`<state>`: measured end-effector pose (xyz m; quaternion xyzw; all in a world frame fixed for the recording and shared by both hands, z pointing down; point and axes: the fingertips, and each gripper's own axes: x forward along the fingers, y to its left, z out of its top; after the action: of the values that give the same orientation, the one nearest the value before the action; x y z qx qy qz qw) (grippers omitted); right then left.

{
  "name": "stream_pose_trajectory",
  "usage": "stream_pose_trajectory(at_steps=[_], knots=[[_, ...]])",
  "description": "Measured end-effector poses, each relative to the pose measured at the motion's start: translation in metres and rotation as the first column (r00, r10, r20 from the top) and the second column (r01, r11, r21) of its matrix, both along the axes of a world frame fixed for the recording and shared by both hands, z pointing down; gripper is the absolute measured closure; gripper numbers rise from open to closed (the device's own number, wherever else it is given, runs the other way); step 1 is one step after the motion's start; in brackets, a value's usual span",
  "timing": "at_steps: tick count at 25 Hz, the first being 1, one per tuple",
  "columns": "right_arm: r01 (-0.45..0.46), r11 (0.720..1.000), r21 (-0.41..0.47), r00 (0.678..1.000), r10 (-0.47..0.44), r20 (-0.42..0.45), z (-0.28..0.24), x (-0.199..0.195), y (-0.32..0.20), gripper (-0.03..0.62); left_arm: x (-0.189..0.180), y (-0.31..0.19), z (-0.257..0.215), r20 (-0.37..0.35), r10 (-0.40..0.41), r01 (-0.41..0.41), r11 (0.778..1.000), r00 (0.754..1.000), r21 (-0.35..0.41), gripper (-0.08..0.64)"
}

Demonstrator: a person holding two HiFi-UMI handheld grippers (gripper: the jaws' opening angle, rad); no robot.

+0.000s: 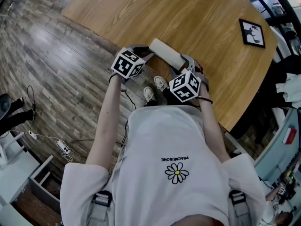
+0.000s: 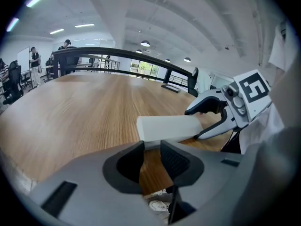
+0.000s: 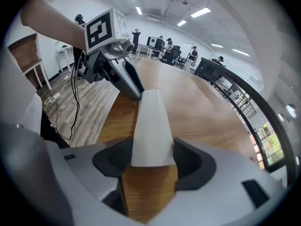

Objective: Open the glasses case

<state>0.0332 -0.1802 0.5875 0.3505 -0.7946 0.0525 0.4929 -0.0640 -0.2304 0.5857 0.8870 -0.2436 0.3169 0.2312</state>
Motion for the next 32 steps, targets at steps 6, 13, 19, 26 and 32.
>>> stream_pose_trajectory(at_steps=[6, 13, 19, 26, 32], knots=[[0.001, 0.998, -0.057, 0.999, 0.002, 0.051, -0.002, 0.0, 0.0, 0.318, -0.001, 0.0, 0.0, -0.001, 0.001, -0.002, 1.0, 1.0, -0.002, 0.435], [-0.02, 0.989, -0.147, 0.987, 0.043, 0.155, -0.011, 0.003, -0.005, 0.319, 0.0, 0.0, 0.0, 0.004, 0.007, -0.007, 1.0, 1.0, 0.002, 0.436], [-0.005, 0.983, -0.182, 0.983, 0.038, 0.179, -0.016, 0.005, -0.008, 0.319, 0.0, 0.001, 0.001, 0.005, 0.007, -0.007, 1.0, 1.0, 0.0, 0.436], [-0.017, 0.996, -0.084, 0.986, 0.031, 0.166, -0.034, 0.006, -0.012, 0.434, 0.0, 0.001, 0.002, 0.007, 0.01, -0.01, 1.0, 1.0, 0.006, 0.439], [-0.048, 0.999, 0.025, 0.995, 0.046, 0.084, -0.038, 0.019, -0.024, 0.506, 0.0, 0.001, 0.001, 0.01, 0.009, -0.009, 1.0, 1.0, 0.012, 0.439]])
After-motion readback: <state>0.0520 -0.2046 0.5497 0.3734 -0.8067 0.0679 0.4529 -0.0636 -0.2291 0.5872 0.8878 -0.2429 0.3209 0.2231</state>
